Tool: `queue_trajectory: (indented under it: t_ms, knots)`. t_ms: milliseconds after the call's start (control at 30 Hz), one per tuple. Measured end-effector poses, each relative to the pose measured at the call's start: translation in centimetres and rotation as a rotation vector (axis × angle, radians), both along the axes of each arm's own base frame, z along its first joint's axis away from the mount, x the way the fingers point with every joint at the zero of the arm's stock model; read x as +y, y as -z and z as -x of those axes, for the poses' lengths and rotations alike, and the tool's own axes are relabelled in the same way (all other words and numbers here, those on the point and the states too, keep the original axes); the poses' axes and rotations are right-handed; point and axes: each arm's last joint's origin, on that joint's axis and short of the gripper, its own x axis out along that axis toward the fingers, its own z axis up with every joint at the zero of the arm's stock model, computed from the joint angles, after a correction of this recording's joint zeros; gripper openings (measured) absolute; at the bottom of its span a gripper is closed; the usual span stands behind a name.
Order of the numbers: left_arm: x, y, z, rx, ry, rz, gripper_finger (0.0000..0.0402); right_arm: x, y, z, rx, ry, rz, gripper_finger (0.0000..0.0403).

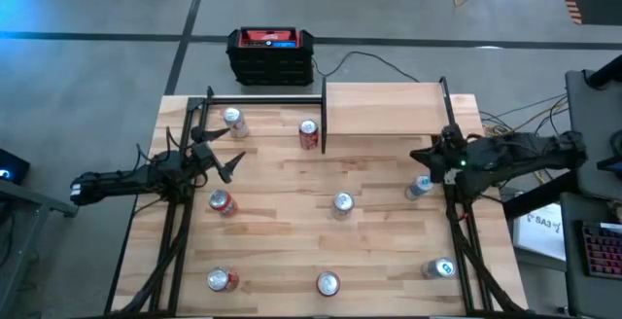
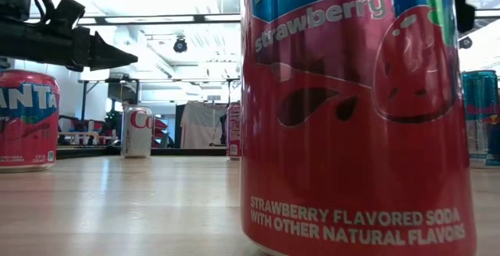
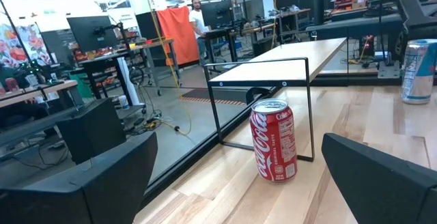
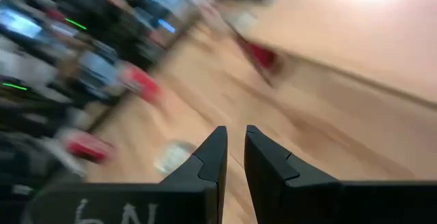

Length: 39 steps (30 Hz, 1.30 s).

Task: Place canned beverage on shelf
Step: Put the top blue soda can on the shelf

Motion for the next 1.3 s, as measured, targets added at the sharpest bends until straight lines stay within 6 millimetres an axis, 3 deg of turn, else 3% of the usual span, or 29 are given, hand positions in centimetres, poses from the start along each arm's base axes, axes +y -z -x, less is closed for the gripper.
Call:
queue_trajectory:
  t_ms: [200, 467, 600, 833, 1067, 1300]
  knots:
    - [0.0, 0.0, 0.0, 0.001, 0.0, 0.0, 0.0399, 0.4, -1.5, -1.9, 0.462, 0.181, -0.054, 0.0038]
    - [0.0, 0.0, 0.0, 0.001, 0.0, 0.0, 0.0399, 1.4, -3.5, -5.1, 0.566, 0.258, -0.237, 0.0038]
    - [0.0, 0.0, 0.0, 0.001, 0.0, 0.0, 0.0399, 2.1, -3.2, -6.9, 0.637, 0.245, -0.34, 0.0038]
    - [0.0, 0.0, 0.0, 0.001, 0.0, 0.0, 0.0399, 2.1, -1.2, -8.7, 0.889, 0.235, -0.311, 0.0038]
    - [0.0, 0.0, 0.0, 0.0, 0.0, 0.0, 0.0399, 1.3, -1.2, -8.8, 0.91, 0.197, -0.366, 0.0038]
    - [0.0, 0.0, 0.0, 0.002, 0.0, 0.0, 0.0399, 0.6, -2.6, -6.9, 0.822, 0.186, -0.307, 0.0038]
